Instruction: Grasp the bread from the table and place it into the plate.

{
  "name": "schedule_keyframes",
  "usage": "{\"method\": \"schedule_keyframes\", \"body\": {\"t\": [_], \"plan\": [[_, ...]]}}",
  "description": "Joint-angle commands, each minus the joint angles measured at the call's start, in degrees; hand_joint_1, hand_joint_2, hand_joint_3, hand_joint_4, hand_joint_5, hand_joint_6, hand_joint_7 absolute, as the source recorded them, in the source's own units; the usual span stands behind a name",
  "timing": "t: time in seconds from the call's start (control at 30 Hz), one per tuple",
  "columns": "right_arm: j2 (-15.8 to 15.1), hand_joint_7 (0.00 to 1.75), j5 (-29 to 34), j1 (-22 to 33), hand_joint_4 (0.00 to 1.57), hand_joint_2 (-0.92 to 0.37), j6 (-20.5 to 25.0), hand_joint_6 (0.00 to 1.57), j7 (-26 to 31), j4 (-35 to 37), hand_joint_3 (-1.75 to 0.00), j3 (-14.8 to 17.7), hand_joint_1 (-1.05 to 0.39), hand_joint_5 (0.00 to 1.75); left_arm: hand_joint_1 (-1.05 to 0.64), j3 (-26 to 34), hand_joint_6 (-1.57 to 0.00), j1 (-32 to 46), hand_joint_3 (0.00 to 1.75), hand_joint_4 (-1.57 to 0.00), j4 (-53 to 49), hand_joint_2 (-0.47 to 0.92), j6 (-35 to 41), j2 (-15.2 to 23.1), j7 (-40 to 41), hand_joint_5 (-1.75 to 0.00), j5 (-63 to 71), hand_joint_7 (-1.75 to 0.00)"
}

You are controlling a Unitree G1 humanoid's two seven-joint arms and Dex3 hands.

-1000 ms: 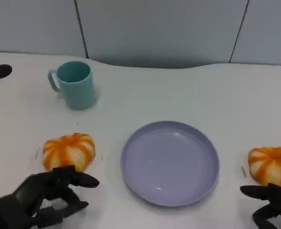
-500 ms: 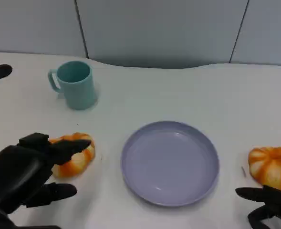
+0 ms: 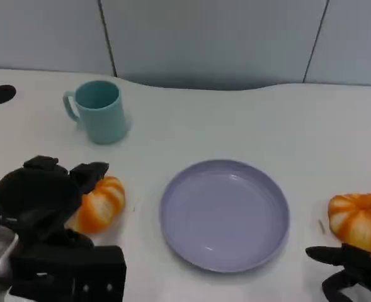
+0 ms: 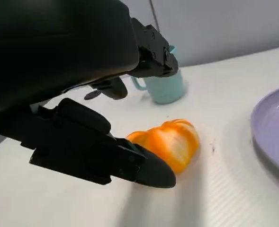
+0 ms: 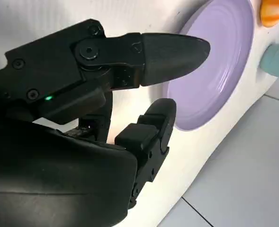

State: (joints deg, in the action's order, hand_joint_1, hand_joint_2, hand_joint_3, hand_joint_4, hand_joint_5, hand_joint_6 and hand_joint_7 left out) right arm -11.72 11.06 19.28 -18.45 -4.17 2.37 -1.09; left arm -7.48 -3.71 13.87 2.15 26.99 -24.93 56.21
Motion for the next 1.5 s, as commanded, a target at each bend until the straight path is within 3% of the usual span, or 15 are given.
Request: {"method": "schedule_keyframes", "body": {"t": [0.03, 0.57, 0.87, 1.33, 1.5], "plan": [[-0.5, 0.38, -0.1, 0.0, 0.42, -0.92, -0.2, 0.63, 0.4, 0.2, -0.45, 0.4, -0.46, 1.18, -0.76, -1.8, -0.11, -2.0, 0.02, -0.04, -1.4, 0.91, 1.9, 1.6, -2.1, -0.50, 0.0, 0.00], [-0.5, 0.40, 0.5, 1.3, 0.42, -0.92, -0.1, 0.63, 0.6, -1.5, -0.45, 0.2, -0.45, 1.22, -0.87, -11.1, -0.12, -13.8, 0.02, 0.00, -21.4, 0.92, 2.8, 0.9, 4.1, -0.57, 2.1, 0.00], [-0.5, 0.40, 0.4, 2.2, 0.39, -0.92, -0.9, 0.61, 0.7, -2.3, -0.47, 0.3, -0.43, 1.15, -0.71, -18.0, -0.16, -24.2, 0.00, 0.00, -41.1, 0.82, 2.1, -2.0, 9.4, -0.54, 1.7, -0.02], [-0.5, 0.37, 0.2, 4.3, 0.43, -0.92, -0.2, 0.60, 0.6, -5.0, -0.48, 0.6, -0.43, 1.07, -0.74, -24.1, -0.21, -34.1, 0.01, 0.00, -64.8, 0.82, -3.3, -6.4, 16.1, -0.48, -2.7, -0.02], [-0.2, 0.37, -0.4, 4.7, 0.43, -0.92, -0.3, 0.61, 0.7, -5.3, -0.48, 0.8, -0.43, 1.07, -0.63, -24.9, -0.24, -36.0, 0.00, 0.00, -71.7, 0.79, -5.0, -8.5, 21.0, -0.47, -4.7, -0.03]]}}
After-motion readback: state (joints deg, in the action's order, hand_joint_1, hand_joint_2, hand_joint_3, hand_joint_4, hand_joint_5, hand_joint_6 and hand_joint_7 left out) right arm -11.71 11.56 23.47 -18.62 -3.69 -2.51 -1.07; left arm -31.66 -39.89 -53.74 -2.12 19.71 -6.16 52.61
